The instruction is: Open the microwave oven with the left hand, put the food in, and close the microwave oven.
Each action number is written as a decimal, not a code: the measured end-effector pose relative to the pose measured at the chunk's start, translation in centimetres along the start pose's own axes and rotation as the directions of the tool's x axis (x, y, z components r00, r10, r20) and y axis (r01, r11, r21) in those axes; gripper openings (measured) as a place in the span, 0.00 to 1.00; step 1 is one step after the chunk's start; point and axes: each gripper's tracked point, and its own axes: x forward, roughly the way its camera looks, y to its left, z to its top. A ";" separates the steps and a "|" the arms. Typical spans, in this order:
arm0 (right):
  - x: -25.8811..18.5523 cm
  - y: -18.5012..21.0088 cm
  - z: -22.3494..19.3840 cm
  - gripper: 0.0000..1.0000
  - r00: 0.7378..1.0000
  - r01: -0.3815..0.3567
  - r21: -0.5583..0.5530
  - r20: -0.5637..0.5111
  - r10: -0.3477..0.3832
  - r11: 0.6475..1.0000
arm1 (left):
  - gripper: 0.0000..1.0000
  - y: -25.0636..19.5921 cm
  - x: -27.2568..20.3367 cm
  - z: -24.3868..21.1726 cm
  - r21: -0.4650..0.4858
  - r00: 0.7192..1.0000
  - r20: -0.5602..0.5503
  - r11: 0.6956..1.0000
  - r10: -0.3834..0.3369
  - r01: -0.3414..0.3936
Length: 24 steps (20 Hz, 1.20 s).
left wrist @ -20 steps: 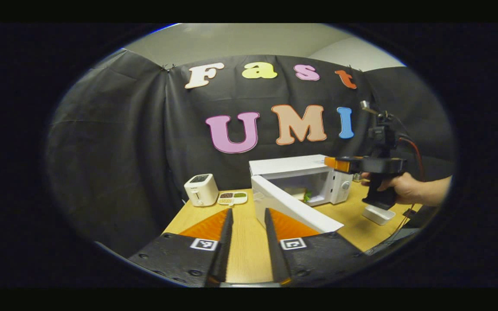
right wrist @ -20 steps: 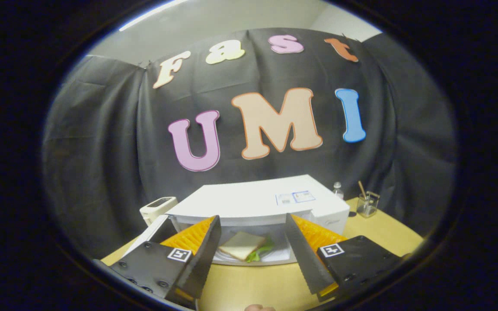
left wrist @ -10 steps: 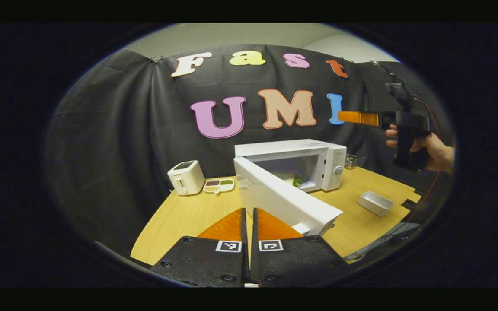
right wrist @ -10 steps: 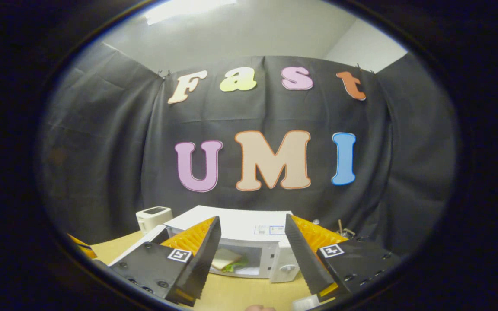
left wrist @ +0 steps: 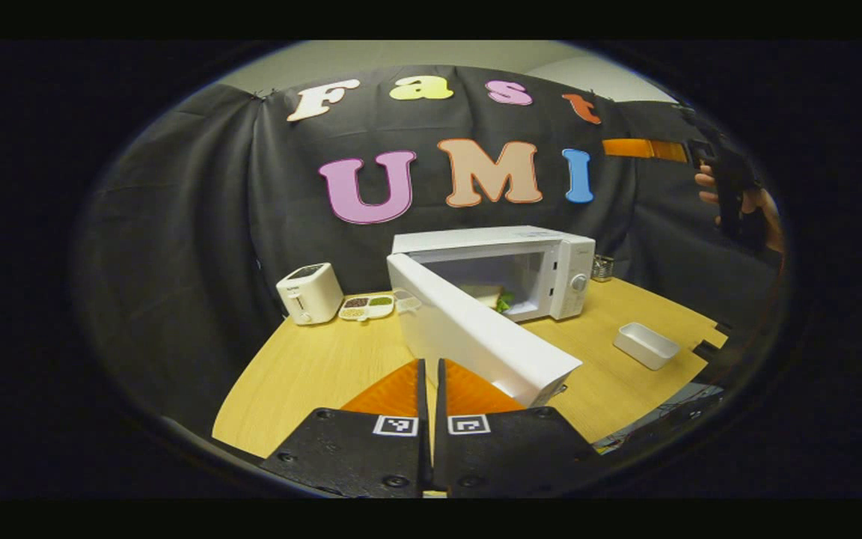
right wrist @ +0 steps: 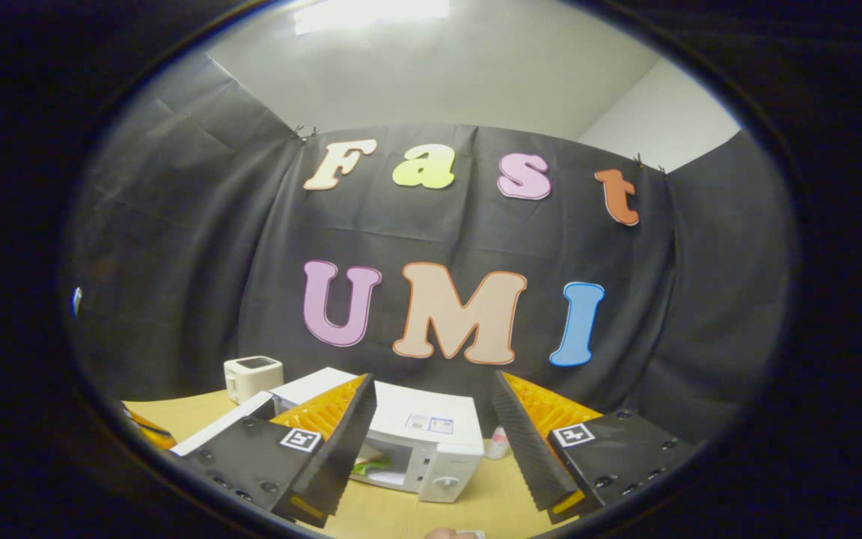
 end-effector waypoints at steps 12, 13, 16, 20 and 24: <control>-0.6 -5.2 1.1 0.96 1.000 0.030 0.018 0.000 -0.030 0.999 | 0.00 -4.4 2.5 1.2 0.011 1.000 0.000 1.000 -0.002 0.002; -0.8 -5.6 0.9 0.96 1.000 0.026 0.018 -0.002 -0.026 0.999 | 0.00 -4.9 2.8 1.2 0.006 1.000 0.001 1.000 -0.005 0.005; -1.0 -6.7 1.1 0.96 1.000 0.024 0.010 0.003 -0.024 1.000 | 0.00 -6.3 3.9 1.7 0.015 1.000 0.001 1.000 -0.010 0.010; -1.2 -7.8 1.4 0.92 1.000 -0.001 -0.013 0.015 0.001 1.000 | 0.00 -8.1 5.8 2.0 0.036 1.000 -0.001 0.999 -0.011 0.011; -1.3 -9.2 1.8 0.92 1.000 -0.014 -0.014 0.028 0.014 1.000 | 0.00 -9.4 7.3 2.5 0.030 1.000 -0.002 1.000 -0.005 0.005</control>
